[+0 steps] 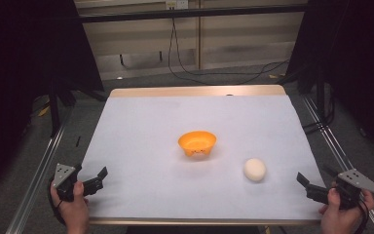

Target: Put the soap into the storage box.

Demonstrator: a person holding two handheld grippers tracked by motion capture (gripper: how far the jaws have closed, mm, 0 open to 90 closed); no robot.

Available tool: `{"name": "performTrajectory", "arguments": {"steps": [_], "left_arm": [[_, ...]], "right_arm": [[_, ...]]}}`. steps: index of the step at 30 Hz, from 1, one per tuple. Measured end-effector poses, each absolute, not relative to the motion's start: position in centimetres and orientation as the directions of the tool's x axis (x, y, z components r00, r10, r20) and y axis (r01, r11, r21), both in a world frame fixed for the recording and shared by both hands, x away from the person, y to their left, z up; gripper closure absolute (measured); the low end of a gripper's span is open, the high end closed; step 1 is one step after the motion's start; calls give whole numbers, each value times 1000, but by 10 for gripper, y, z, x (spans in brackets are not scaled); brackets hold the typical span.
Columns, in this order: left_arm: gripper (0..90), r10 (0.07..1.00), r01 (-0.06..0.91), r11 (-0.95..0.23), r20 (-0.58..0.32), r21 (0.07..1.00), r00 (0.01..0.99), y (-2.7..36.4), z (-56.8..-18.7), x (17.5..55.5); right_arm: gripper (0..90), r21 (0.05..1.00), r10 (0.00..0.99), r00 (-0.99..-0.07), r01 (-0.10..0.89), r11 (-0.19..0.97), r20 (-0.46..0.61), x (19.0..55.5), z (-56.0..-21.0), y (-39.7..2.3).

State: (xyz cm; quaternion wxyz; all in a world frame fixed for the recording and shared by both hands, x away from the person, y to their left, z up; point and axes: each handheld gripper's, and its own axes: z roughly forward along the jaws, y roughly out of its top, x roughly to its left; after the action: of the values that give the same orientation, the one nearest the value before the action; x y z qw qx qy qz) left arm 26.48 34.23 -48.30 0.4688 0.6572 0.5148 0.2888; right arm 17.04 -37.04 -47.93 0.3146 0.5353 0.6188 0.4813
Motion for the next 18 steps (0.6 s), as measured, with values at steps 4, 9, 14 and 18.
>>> {"name": "performTrajectory", "arguments": {"steps": [4, 9, 14, 18], "left_arm": [[0, 947, 407, -33, -102, 913, 306, 342, -483, 265], [0, 948, 405, -56, -78, 912, 307, 340, -483, 265], [0, 947, 401, -50, -84, 915, 309, 340, -483, 265], [0, 950, 403, -55, -76, 914, 303, 339, -483, 265]], "right_arm": [[12, 910, 951, -290, 415, 21, 110, 172, -472, -370], [12, 845, 919, -382, 519, 130, 94, 184, -464, -363], [11, 760, 883, -461, 605, 237, 91, 204, -459, -350], [8, 698, 859, -507, 640, 320, 71, 218, -454, -336]]}}
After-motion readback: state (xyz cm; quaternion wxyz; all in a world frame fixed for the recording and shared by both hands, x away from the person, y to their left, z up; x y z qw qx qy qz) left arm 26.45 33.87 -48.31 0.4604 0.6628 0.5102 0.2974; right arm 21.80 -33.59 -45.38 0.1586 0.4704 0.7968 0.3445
